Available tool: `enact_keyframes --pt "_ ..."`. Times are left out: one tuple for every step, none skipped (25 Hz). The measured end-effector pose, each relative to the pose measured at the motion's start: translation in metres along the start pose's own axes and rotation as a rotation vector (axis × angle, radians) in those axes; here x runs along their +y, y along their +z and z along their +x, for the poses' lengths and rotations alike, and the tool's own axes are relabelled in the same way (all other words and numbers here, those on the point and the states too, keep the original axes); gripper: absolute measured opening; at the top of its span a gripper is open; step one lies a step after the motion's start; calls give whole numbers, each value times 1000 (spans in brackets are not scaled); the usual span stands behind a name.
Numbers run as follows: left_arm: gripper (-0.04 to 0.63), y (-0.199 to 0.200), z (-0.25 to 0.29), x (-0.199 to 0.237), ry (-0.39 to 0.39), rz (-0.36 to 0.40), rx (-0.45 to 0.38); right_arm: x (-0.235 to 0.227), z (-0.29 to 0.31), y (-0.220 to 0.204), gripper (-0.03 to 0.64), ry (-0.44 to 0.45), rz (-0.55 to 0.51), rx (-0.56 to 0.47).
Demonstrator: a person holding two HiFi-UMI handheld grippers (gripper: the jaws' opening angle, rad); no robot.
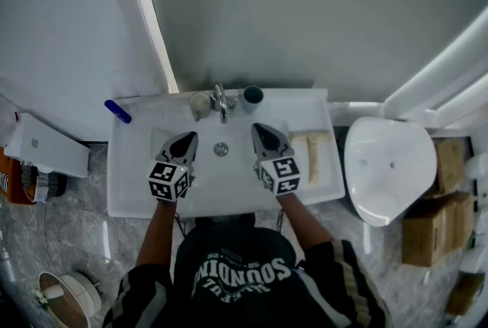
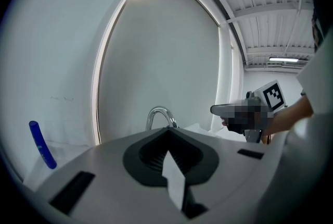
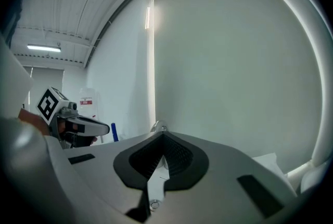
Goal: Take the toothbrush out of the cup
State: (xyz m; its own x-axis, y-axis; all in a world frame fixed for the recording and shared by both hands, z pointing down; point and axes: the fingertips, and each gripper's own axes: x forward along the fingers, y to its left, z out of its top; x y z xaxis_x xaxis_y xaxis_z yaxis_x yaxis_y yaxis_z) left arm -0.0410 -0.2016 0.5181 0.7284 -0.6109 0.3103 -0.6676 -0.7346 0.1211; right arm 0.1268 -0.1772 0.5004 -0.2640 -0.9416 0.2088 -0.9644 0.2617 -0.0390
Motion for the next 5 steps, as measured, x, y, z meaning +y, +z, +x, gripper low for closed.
enact_keyframes --pt "-2 -1 0 0 -1 0 2 -1 0 0 -3 0 -3 1" --pt "-2 -1 0 0 -1 1 4 -2 0 0 -3 0 -4 1" --pt "-2 -2 1 0 -1 1 5 -3 1 0 -3 0 -6 1" --pt "-2 -2 1 0 -2 2 6 -3 1 0 -3 0 -7 1" --pt "-2 -2 1 0 -2 2 6 -4 2 1 -3 0 -9 2"
